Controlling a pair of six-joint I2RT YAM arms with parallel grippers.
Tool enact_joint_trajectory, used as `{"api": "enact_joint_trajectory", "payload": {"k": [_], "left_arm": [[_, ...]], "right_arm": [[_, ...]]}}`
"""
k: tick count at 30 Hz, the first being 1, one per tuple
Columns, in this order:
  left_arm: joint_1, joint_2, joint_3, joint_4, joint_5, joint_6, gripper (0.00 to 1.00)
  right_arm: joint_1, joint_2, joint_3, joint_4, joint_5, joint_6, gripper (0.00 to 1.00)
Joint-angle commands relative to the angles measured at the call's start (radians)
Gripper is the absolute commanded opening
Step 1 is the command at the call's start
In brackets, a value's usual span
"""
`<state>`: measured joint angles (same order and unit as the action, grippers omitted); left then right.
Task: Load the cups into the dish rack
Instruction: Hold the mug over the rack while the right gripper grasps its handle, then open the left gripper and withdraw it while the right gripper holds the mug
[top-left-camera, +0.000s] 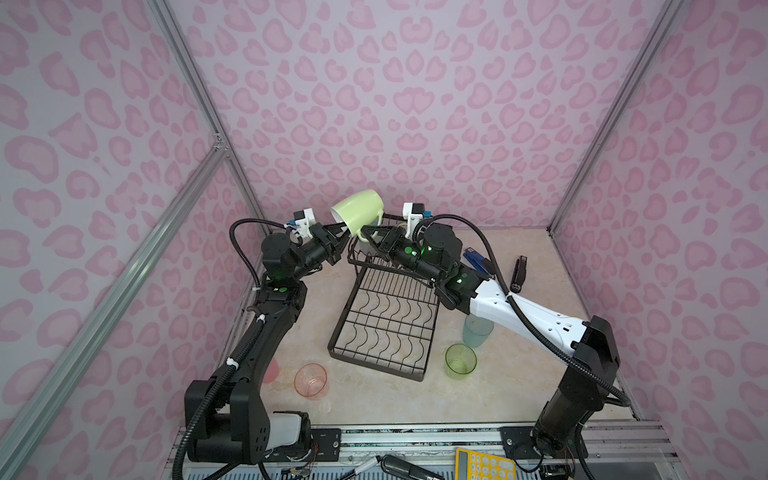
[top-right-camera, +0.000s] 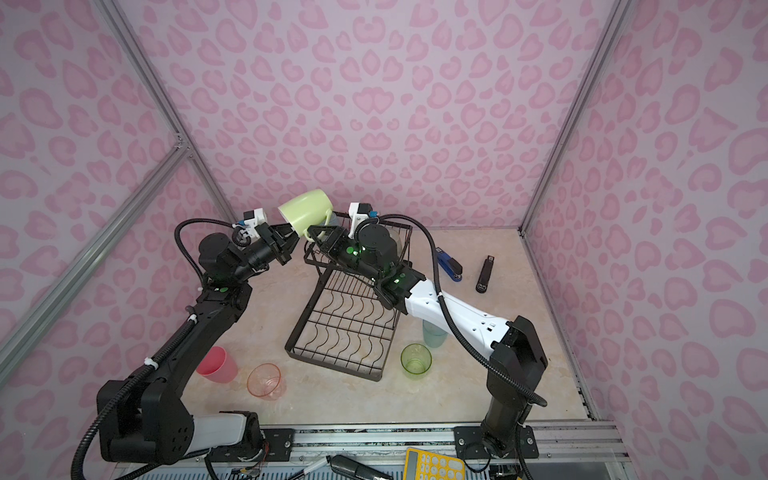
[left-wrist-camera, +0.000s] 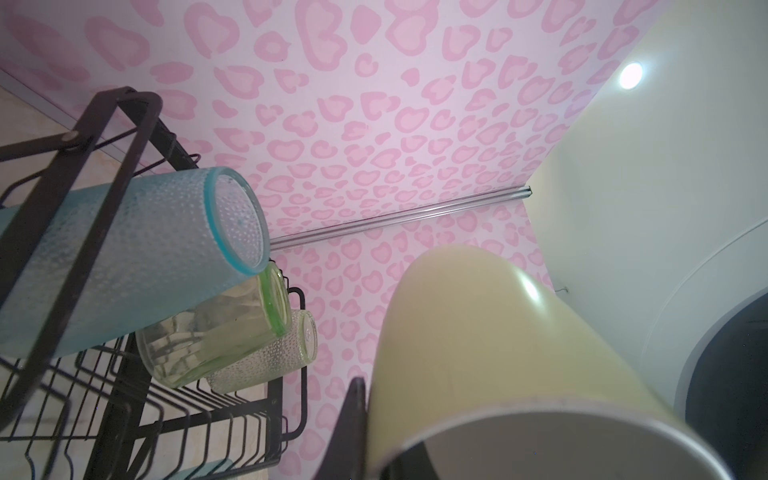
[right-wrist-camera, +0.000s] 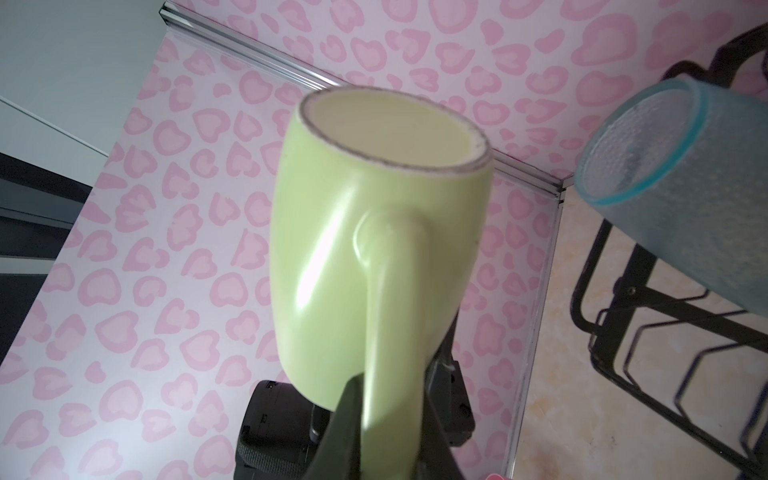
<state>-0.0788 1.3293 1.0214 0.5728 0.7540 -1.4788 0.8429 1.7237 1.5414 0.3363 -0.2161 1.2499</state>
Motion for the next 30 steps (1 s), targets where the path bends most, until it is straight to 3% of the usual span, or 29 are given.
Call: {"api": "enact_joint_trajectory", "payload": {"k": [1,12,15,18,30], "left_arm": [[-0.006,-0.02,-0.003,0.06,0.059,0.024,0.04],[-0.006,-0.02,-0.003,0.02,0.065,0.06,0.26],[-0.006,-0.026,-0.003,0.005,0.067,0.076,0.35],[-0.007,-0.032,0.005,-0.028,0.071,0.104,0.51],[-0.004,-0.124,0.055,-0.368,0.012,0.381,0.85]], "right_arm": [[0.001,0.0,-0.016,0.056,0.019,-0.063,0.05],[0.001,-0.072,-0.11,0.144,0.1,-0.095,0.0],[0.001,-0.089,-0.127,0.164,0.127,-0.114,0.0],[0.0,-0.109,-0.134,0.164,0.152,-0.141,0.0],[0.0,-0.219,-0.192,0.111,0.24,-0.297,0.0]]}}
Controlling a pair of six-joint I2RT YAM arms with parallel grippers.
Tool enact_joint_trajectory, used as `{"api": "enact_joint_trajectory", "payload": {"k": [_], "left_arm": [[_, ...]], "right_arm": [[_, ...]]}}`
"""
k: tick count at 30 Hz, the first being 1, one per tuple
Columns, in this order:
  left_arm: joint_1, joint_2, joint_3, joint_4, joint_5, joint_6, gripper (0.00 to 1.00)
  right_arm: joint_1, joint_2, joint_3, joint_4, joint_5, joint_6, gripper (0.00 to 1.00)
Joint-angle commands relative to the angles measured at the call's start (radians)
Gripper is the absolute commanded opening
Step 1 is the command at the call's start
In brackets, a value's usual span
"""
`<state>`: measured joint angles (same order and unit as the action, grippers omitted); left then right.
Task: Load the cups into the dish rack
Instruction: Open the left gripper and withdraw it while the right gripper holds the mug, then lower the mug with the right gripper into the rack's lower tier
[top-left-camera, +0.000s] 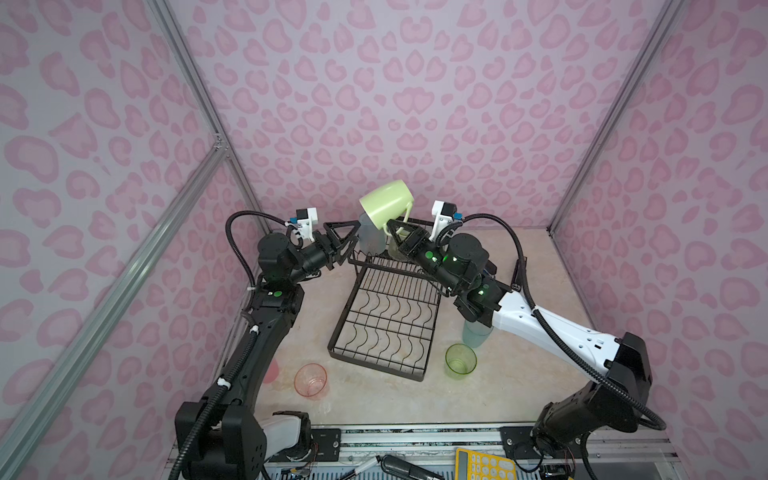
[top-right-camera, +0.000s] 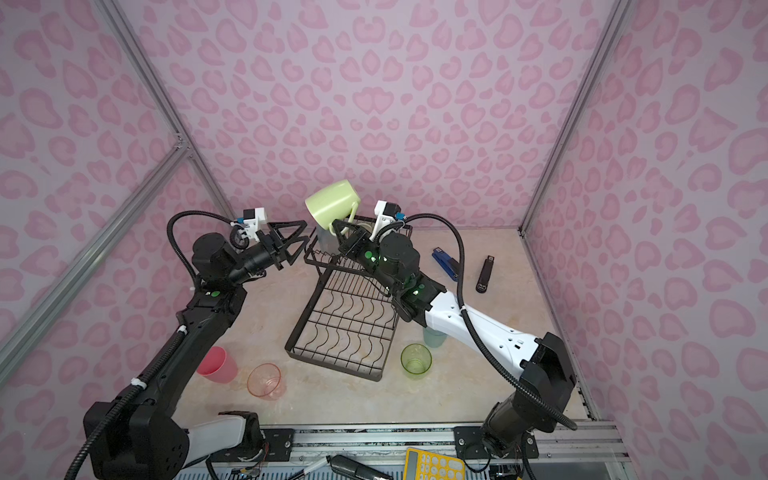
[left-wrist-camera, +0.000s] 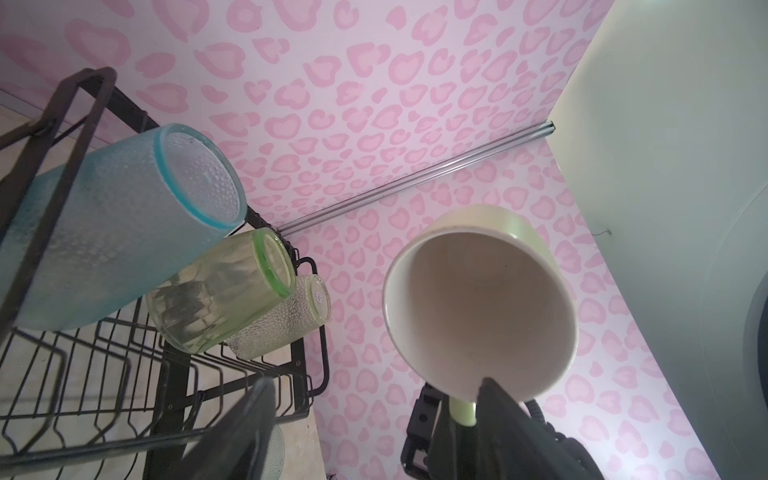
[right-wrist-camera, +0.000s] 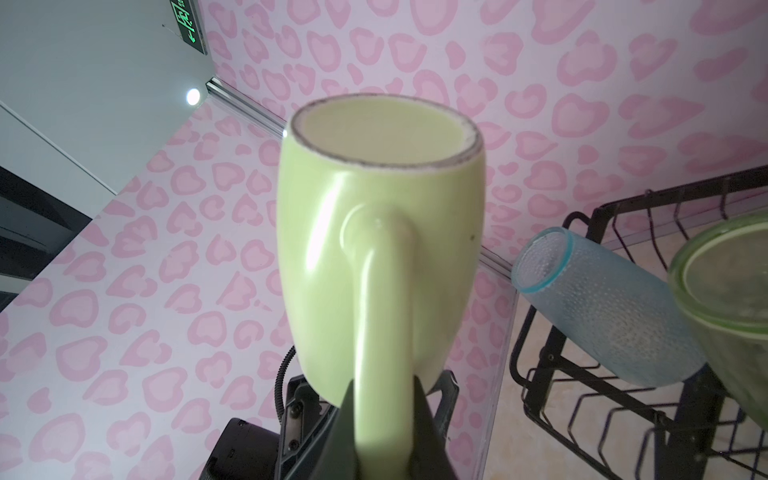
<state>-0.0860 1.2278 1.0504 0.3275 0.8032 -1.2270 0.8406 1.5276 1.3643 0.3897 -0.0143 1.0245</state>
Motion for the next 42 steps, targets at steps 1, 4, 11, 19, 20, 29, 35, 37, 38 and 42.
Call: {"api": "enact_joint_trajectory", "payload": {"k": [1,4,11,19,20,29,35,37,38,42], "left_arm": [[0.003,-0.032,0.039,-0.193,-0.057,0.172,0.87],[0.009,-0.056,0.073,-0.352,-0.128,0.289,0.88],[0.048,-0.099,0.123,-0.69,-0.375,0.497,0.97],[0.133,-0.1,0.083,-0.783,-0.472,0.567,0.98],[0.138,-0.097,0.075,-0.782,-0.479,0.567,0.98],[0.144,-0.065,0.01,-0.769,-0.535,0.589,0.98],[0.144,-0.06,-0.011,-0.765,-0.538,0.594,0.98],[0.144,-0.066,-0.015,-0.761,-0.542,0.595,0.98],[0.144,-0.071,-0.016,-0.759,-0.544,0.596,0.98],[0.145,-0.081,-0.024,-0.755,-0.55,0.601,0.98]], "right_arm": [[0.002,-0.036,-0.028,0.051,0.045,-0.085,0.0],[0.01,-0.078,-0.071,0.035,0.071,-0.123,0.0],[0.103,-0.17,-0.156,-0.036,0.196,-0.314,0.0],[0.264,-0.231,-0.267,-0.075,0.358,-0.513,0.0],[0.285,-0.231,-0.284,-0.07,0.383,-0.529,0.0],[0.432,-0.144,-0.373,-0.002,0.576,-0.7,0.0],[0.462,-0.049,-0.438,0.106,0.65,-0.746,0.0],[0.464,-0.015,-0.452,0.126,0.675,-0.754,0.0],[0.464,-0.002,-0.458,0.141,0.682,-0.76,0.0],[0.463,0.063,-0.484,0.197,0.727,-0.788,0.0]]}}
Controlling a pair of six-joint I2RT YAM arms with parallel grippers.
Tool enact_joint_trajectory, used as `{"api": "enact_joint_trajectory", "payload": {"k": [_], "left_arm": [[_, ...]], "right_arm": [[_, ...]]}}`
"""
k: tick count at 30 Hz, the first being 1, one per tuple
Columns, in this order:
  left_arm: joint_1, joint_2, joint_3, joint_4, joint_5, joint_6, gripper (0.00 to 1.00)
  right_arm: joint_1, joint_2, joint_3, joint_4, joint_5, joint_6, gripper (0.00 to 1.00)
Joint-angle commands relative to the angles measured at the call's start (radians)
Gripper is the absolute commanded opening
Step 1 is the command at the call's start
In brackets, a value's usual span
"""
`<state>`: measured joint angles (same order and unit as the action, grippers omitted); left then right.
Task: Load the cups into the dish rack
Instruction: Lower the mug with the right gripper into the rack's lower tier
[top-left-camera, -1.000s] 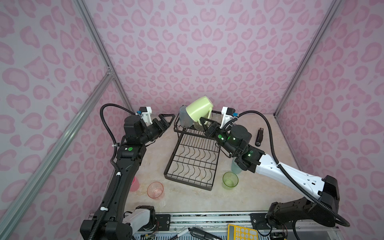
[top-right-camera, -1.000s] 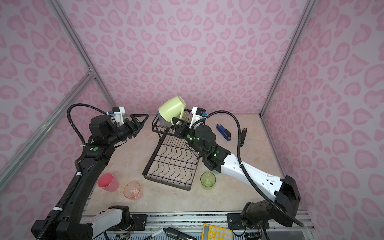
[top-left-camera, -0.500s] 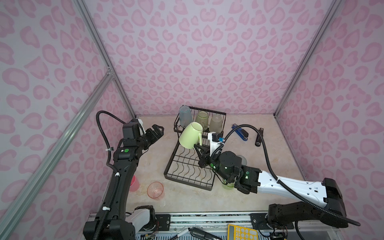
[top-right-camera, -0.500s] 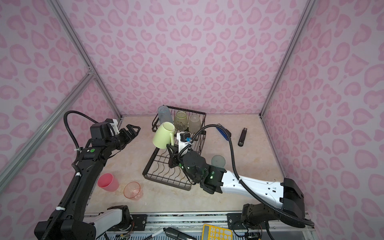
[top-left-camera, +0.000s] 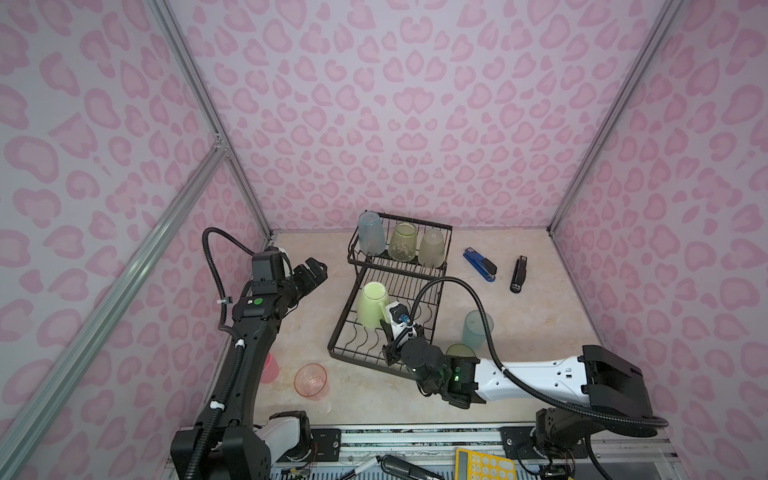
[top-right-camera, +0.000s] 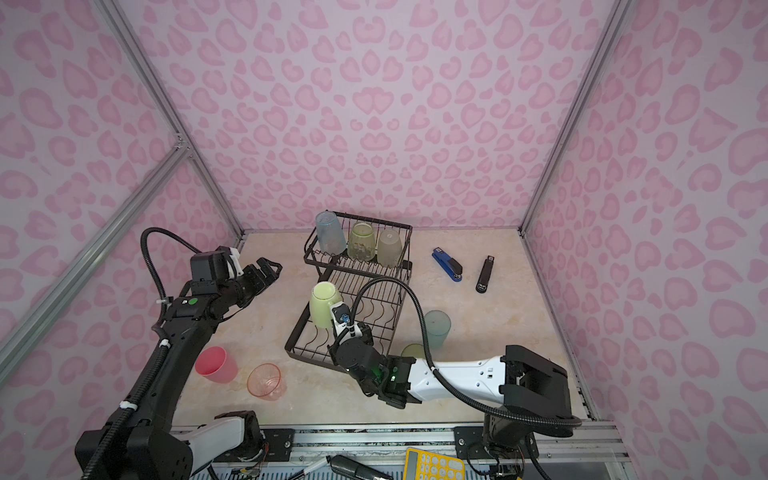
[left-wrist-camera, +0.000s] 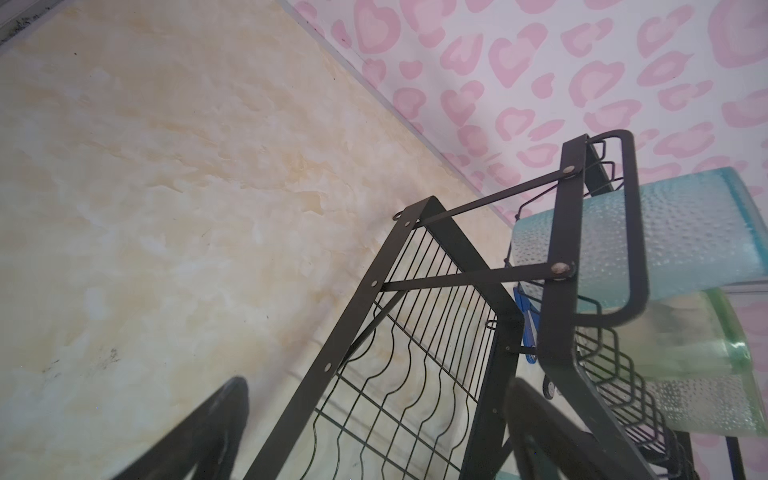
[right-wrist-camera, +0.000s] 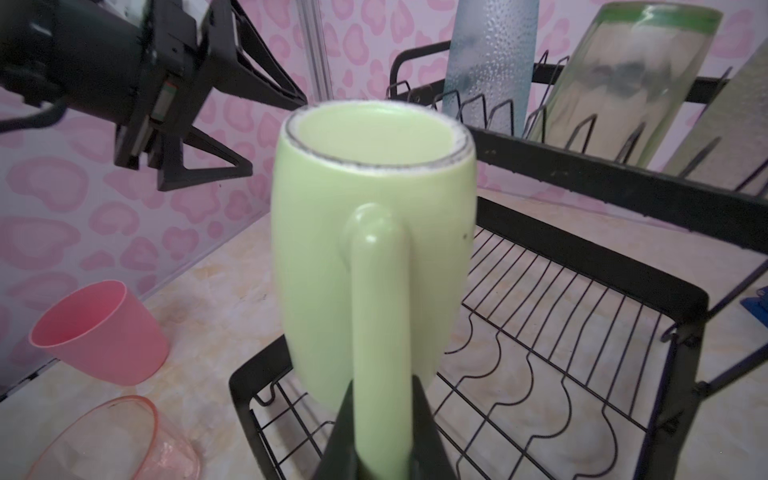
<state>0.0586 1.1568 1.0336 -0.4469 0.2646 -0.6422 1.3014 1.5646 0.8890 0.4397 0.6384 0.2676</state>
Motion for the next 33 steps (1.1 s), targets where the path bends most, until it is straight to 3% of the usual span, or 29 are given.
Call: {"api": "enact_joint_trajectory", "payload": {"k": [1,12,33], "left_arm": [[0.0,-0.011,-0.01,0.022,-0.01,0.017,0.98],[0.001,0.002,-0.024,0.04,0.007,0.009,0.99],[0.001,-0.002,-0.044,0.057,0.032,-0.007,1.0]], "right_arm": [[0.002,0.043,-0.013,0.161,0.084,-0.038,0.0],[-0.013,0.192,-0.03,0.278,0.174,-0.061,0.0],[-0.142,0.324,-0.074,0.347,0.312,0.117,0.0]]}}
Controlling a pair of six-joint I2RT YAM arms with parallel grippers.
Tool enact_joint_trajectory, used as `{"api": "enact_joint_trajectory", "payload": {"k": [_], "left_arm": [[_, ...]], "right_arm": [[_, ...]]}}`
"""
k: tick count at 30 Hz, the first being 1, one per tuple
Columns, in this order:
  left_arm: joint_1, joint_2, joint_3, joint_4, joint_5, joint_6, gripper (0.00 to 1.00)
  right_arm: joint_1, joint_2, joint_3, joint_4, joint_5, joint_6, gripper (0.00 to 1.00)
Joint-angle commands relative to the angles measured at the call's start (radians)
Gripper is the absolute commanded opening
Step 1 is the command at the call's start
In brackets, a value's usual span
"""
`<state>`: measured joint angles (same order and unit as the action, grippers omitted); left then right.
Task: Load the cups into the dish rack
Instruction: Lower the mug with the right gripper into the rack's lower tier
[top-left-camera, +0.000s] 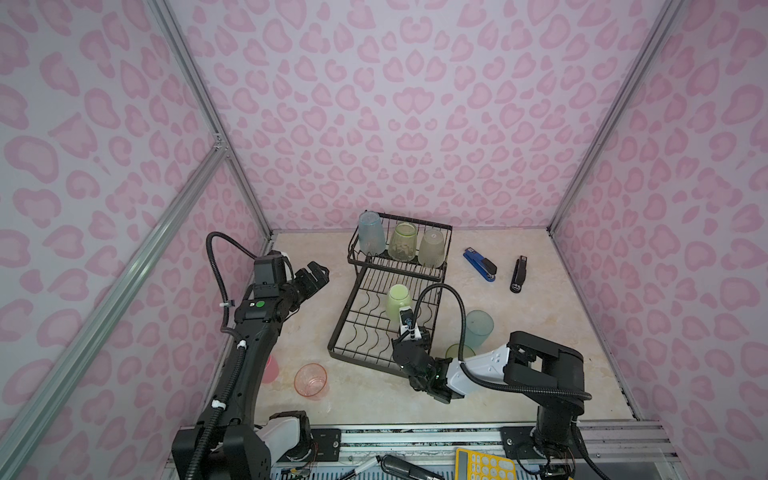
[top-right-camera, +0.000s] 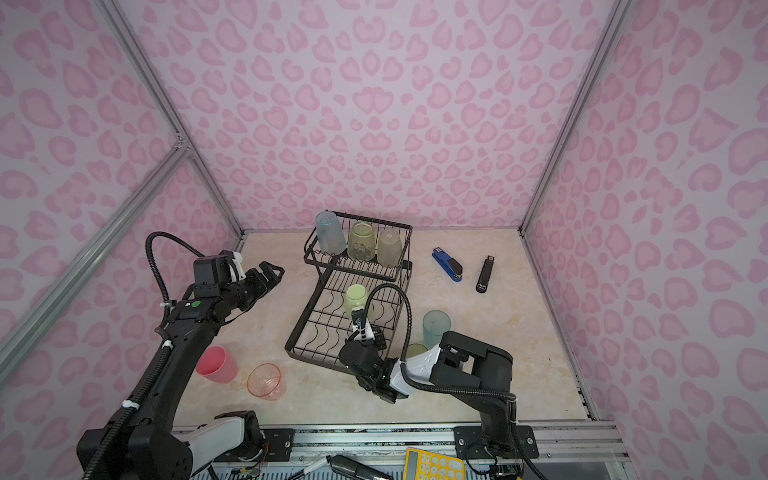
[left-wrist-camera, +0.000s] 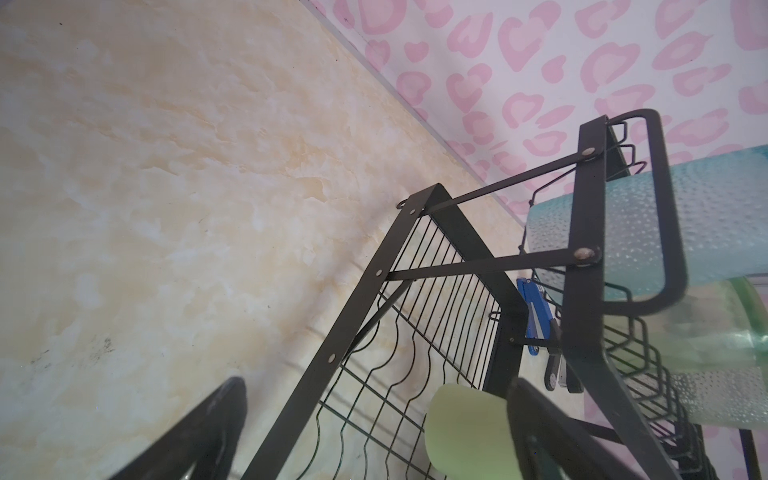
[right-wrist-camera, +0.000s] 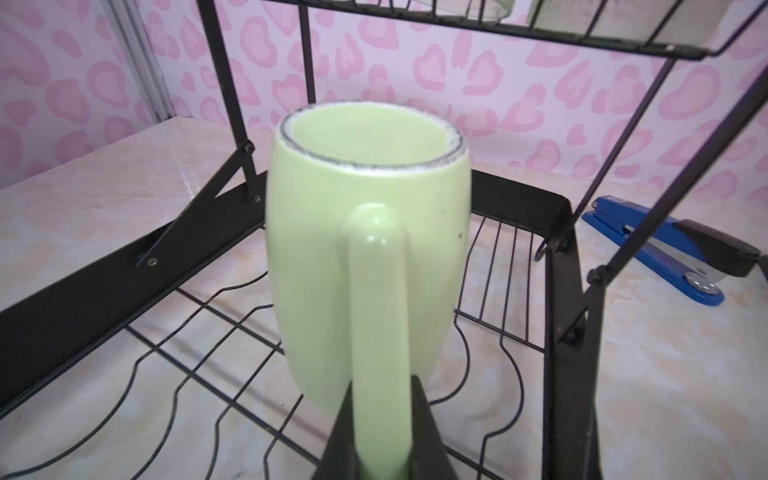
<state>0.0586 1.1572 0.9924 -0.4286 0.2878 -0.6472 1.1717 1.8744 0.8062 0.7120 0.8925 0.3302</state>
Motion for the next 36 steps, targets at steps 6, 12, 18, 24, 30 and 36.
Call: {"api": "enact_joint_trajectory", "payload": {"k": [6,12,18,24,30,36], "left_arm": [[0.001,0.001,-0.014,0.054,0.027,-0.006,1.0],[-0.001,0.003,-0.016,0.061,0.037,-0.003,1.0],[-0.001,0.006,-0.021,0.066,0.04,-0.005,1.0],[-0.001,0.011,-0.022,0.071,0.045,-0.006,1.0],[-0.001,0.013,-0.026,0.074,0.047,-0.006,1.0],[-0.001,0.016,-0.027,0.074,0.047,-0.006,1.0]], "right_arm": [[-0.051,0.068,0.069,0.022,0.099,0.11,0.0],[-0.082,0.125,0.154,-0.035,0.104,0.151,0.0],[-0.105,0.18,0.238,-0.089,0.103,0.151,0.0],[-0.123,0.214,0.262,-0.106,0.121,0.156,0.0],[-0.15,0.219,0.258,-0.143,0.138,0.203,0.0],[-0.176,0.228,0.27,-0.159,0.144,0.221,0.0]]}}
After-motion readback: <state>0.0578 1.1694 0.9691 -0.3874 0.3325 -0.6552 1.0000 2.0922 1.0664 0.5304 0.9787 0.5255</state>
